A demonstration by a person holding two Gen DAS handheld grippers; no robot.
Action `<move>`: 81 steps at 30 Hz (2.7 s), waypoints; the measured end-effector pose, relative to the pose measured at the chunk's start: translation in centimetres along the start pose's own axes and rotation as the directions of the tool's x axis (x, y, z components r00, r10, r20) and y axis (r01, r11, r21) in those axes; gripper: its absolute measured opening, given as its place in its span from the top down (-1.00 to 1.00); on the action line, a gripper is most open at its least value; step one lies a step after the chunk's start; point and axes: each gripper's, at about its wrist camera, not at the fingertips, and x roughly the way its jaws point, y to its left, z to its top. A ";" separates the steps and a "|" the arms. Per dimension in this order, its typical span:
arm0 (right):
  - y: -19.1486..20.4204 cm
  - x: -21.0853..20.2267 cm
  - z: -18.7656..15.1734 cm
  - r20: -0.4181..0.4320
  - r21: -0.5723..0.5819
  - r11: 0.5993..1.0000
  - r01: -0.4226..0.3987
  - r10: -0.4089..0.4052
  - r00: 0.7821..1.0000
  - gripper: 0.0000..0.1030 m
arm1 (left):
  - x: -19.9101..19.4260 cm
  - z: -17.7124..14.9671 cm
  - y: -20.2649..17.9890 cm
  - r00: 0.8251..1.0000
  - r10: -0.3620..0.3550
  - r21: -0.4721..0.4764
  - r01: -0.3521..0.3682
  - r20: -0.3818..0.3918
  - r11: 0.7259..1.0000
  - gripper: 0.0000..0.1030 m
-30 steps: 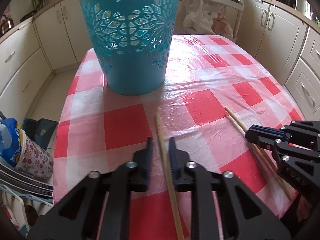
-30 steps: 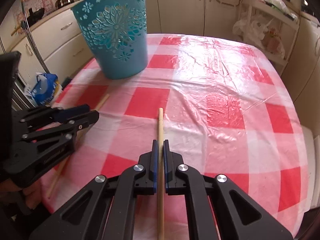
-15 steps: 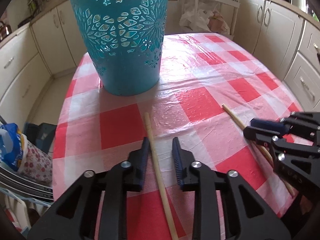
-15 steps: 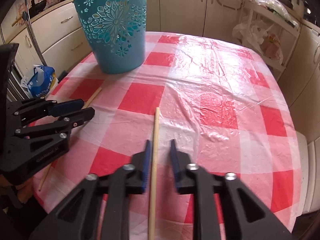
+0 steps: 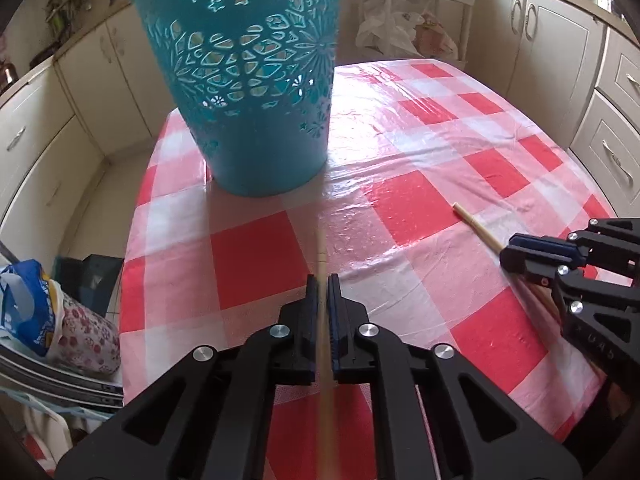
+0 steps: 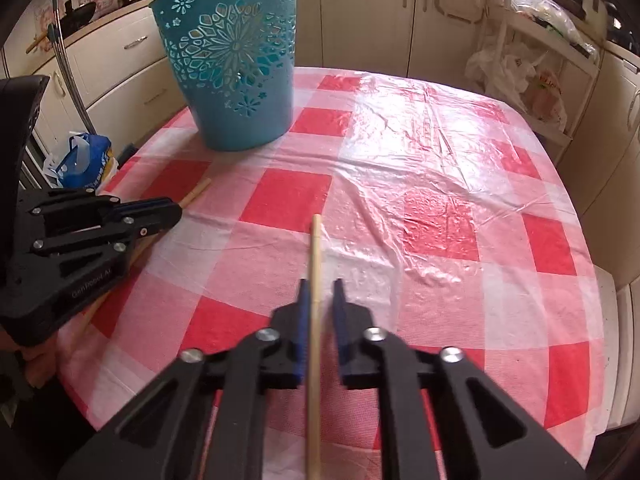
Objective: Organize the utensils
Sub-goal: 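Lift the left chopstick over the teal basket and lower it in, then open the left gripper to drop the chopstick into the teal basket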
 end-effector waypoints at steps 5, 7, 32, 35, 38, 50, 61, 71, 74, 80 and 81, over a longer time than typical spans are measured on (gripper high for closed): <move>-0.7 0.0 -0.1 0.016 0.043 0.999 -0.031 0.030 0.999 0.88 | -1.2 0.3 0.5 0.999 -0.026 -0.026 0.027 0.040 0.999 0.91; -1.0 0.0 -0.1 0.020 0.064 0.997 -0.048 0.046 0.999 0.88 | -2.1 0.4 0.7 0.997 -0.035 -0.031 0.037 0.066 0.999 0.91; -2.1 0.1 -0.1 0.034 0.150 0.981 -0.123 0.120 0.992 0.88 | -17.9 11.3 7.4 0.793 -0.053 -0.123 0.159 0.607 0.980 0.91; -1.9 0.2 -0.1 0.035 0.145 0.983 -0.116 0.112 0.993 0.88 | -17.9 12.8 7.8 0.779 -0.032 -0.140 0.152 0.626 0.978 0.91; -2.0 0.2 -0.1 0.038 0.146 0.983 -0.116 0.111 0.993 0.88 | -17.9 14.4 8.3 0.766 -0.021 -0.154 0.156 0.642 0.976 0.91; -0.6 0.1 -0.2 0.042 0.067 0.997 -0.034 0.031 0.999 0.88 | -16.3 18.5 8.2 0.734 0.040 -0.197 0.129 0.678 0.972 0.91; -0.7 0.1 -0.3 0.043 0.060 0.998 -0.027 0.025 0.999 0.88 | -13.0 22.0 8.6 0.720 0.105 -0.282 0.131 0.687 0.951 0.91; -0.5 0.2 -0.3 0.043 0.062 0.998 -0.026 0.024 0.999 0.88 | -8.6 21.8 9.0 0.768 0.126 -0.324 0.111 0.628 0.940 0.91; -0.5 0.2 -0.3 0.043 0.062 0.998 -0.027 0.024 0.999 0.88 | -7.9 21.1 9.0 0.787 0.122 -0.319 0.099 0.605 0.942 0.91; -0.4 0.2 -0.3 0.042 0.059 0.998 -0.026 0.024 0.999 0.88 | -7.8 18.9 8.6 0.812 0.115 -0.306 0.082 0.573 0.949 0.90; -0.4 0.2 -0.3 0.042 0.055 0.998 -0.024 0.021 0.999 0.88 | -7.9 18.4 8.5 0.816 0.112 -0.299 0.078 0.567 0.951 0.90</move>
